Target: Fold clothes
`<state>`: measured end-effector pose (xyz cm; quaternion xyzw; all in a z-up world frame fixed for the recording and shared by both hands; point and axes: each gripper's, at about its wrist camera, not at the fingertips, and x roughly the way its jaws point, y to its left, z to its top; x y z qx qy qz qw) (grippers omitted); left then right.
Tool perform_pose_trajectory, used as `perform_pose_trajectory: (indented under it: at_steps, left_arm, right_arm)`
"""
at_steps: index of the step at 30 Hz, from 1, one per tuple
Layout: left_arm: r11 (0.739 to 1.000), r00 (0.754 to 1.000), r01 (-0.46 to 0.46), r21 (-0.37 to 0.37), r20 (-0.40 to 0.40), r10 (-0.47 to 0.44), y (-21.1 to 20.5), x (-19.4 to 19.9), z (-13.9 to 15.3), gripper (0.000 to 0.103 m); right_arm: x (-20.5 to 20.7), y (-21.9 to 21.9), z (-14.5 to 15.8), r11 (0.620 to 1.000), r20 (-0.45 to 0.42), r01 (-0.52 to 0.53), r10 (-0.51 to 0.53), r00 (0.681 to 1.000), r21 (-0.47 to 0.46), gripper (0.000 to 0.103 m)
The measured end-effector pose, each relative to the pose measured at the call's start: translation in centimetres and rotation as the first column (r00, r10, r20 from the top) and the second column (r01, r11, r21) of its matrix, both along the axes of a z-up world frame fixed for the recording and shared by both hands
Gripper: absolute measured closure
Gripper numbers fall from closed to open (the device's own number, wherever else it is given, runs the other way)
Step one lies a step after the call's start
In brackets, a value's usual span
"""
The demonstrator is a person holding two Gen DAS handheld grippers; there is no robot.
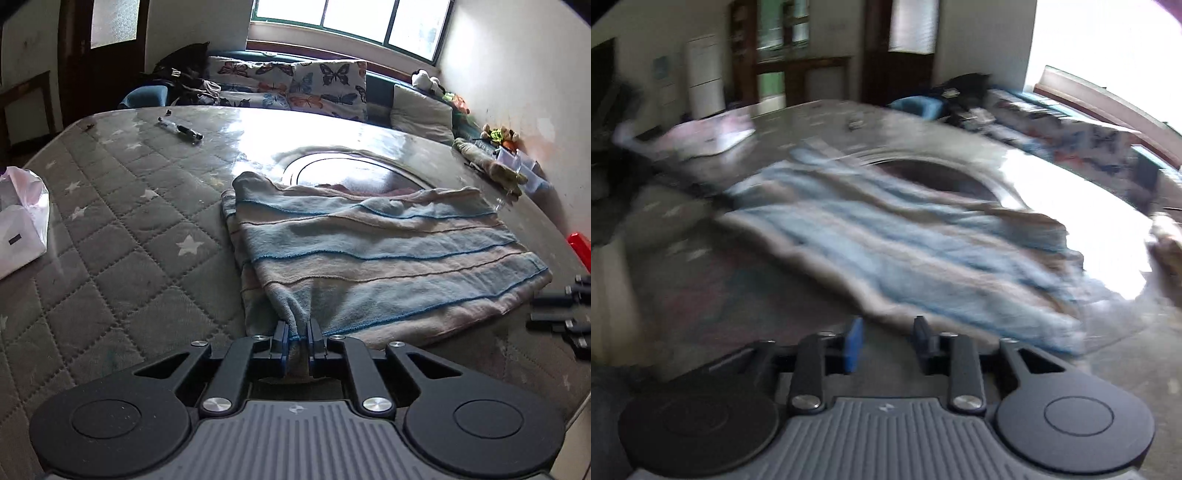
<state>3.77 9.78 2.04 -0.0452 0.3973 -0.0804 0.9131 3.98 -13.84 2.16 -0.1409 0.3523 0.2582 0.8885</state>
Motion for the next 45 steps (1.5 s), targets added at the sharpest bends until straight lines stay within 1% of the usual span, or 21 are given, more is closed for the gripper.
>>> perform_pose_trajectory:
  at_steps: [2, 3, 4, 6, 9, 12, 14, 15, 16, 17, 19, 21, 28, 31, 35, 36, 37, 38, 39, 42, 45]
  left_arm:
    - [1.0, 1.0, -0.006, -0.007, 0.0, 0.006, 0.1, -0.1, 0.1, 0.092]
    - [1.0, 1.0, -0.009, -0.008, -0.001, 0.009, 0.2, -0.1, 0.1, 0.092]
    - [1.0, 1.0, -0.014, -0.008, -0.005, 0.014, 0.2, -0.1, 0.1, 0.092]
    - [1.0, 1.0, -0.023, -0.009, -0.008, 0.023, 0.3, -0.1, 0.0, 0.092]
    - [1.0, 1.0, -0.02, -0.002, -0.006, 0.02, 0.1, 0.0, -0.1, 0.092]
    - [1.0, 1.0, -0.012, 0.008, -0.005, 0.012, -0.1, 0.1, -0.1, 0.092]
    - [1.0, 1.0, -0.008, 0.012, -0.006, 0.008, -0.2, 0.1, -0.1, 0.092]
    - [1.0, 1.0, -0.005, 0.015, -0.006, 0.005, -0.2, 0.1, -0.1, 0.092]
    - [1.0, 1.0, -0.002, 0.019, -0.006, 0.002, -0.3, 0.1, -0.1, 0.092]
    - [1.0, 1.0, 0.0, 0.022, -0.005, 0.0, -0.3, 0.1, -0.1, 0.092]
    - [1.0, 1.0, 0.005, 0.024, -0.005, -0.005, -0.3, 0.0, -0.1, 0.093]
    - [1.0, 1.0, 0.013, 0.023, -0.005, -0.013, -0.2, -0.2, 0.0, 0.093]
    - [0.995, 0.995, 0.096, 0.006, -0.029, -0.096, -0.3, -2.4, 0.0, 0.092]
    - [0.994, 0.994, 0.105, -0.01, -0.027, -0.105, 0.0, -2.9, 0.0, 0.087]
    - [0.996, 0.996, 0.091, 0.003, 0.015, -0.091, 0.7, -3.0, 1.2, 0.083]
    - [0.996, 0.996, 0.084, 0.016, 0.034, -0.085, 0.8, -3.0, 1.7, 0.076]
    - [0.997, 0.996, 0.074, 0.028, 0.056, -0.076, 0.9, -2.9, 2.2, 0.065]
    - [0.997, 0.995, 0.064, 0.036, 0.079, -0.067, 1.1, -2.8, 2.7, 0.062]
    - [0.998, 0.993, 0.059, 0.037, 0.097, -0.062, 1.1, -2.7, 3.1, 0.062]
    - [0.998, 0.989, 0.06, 0.014, 0.133, -0.061, 0.7, -2.0, 3.8, 0.062]
    - [0.991, 0.984, 0.126, -0.039, 0.128, -0.12, -1.8, -0.9, 3.2, 0.064]
  right_arm:
    - [0.9, -1.3, 0.1, 0.997, 0.035, 0.063, -0.062, 0.997, -0.034, 0.07]
    - [1.0, -1.8, 0.2, 0.996, 0.043, 0.081, -0.08, 0.996, -0.028, 0.069]
    - [1.3, -2.9, 0.7, 0.993, 0.045, 0.118, -0.119, 0.992, 0.005, 0.066]
    - [1.7, -4.8, 1.3, 0.98, 0.036, 0.192, -0.194, 0.98, 0.058, 0.062]
    - [2.6, -7.5, 0.9, 0.952, 0.03, 0.3, -0.302, 0.953, 0.055, 0.059]
    - [3.6, -9.5, 0.1, 0.936, -0.03, 0.345, -0.344, 0.938, 0.073, 0.06]
    - [4.0, -10.4, -0.7, 0.928, -0.066, 0.358, -0.353, 0.933, 0.1, 0.062]
    - [4.1, -10.8, -1.0, 0.925, -0.083, 0.36, -0.352, 0.932, 0.119, 0.068]
    - [4.0, -11.1, -1.0, 0.922, -0.091, 0.365, -0.356, 0.93, 0.13, 0.083]
    - [3.9, -11.3, -1.1, 0.918, -0.099, 0.371, -0.359, 0.928, 0.141, 0.089]
    - [3.7, -11.9, -1.3, 0.91, -0.114, 0.381, -0.366, 0.924, 0.162, 0.095]
    - [3.2, -11.9, -1.2, 0.907, -0.115, 0.384, -0.369, 0.922, 0.171, 0.096]
    - [-1.3, -11.2, -0.5, 0.923, -0.128, 0.372, -0.359, 0.925, 0.1, 0.096]
    - [-3.0, -11.4, -0.4, 0.926, -0.161, 0.368, -0.351, 0.922, 0.084, 0.093]
    - [-3.9, -11.6, 0.6, 0.92, -0.136, 0.384, -0.371, 0.918, 0.083, 0.084]
    - [-3.9, -11.7, 1.0, 0.916, -0.122, 0.392, -0.38, 0.917, 0.088, 0.083]
    - [-3.7, -11.7, 1.5, 0.912, -0.102, 0.4, -0.391, 0.915, 0.094, 0.083]
    - [-3.4, -11.7, 1.8, 0.909, -0.085, 0.403, -0.396, 0.914, 0.101, 0.083]
    - [-3.0, -11.6, 2.1, 0.907, -0.069, 0.406, -0.401, 0.914, 0.108, 0.082]
    - [-1.1, -11.1, 2.2, 0.911, -0.037, 0.392, -0.391, 0.92, 0.125, 0.069]
    - [0.9, -10.1, 1.7, 0.917, -0.035, 0.375, -0.374, 0.927, 0.135, 0.069]
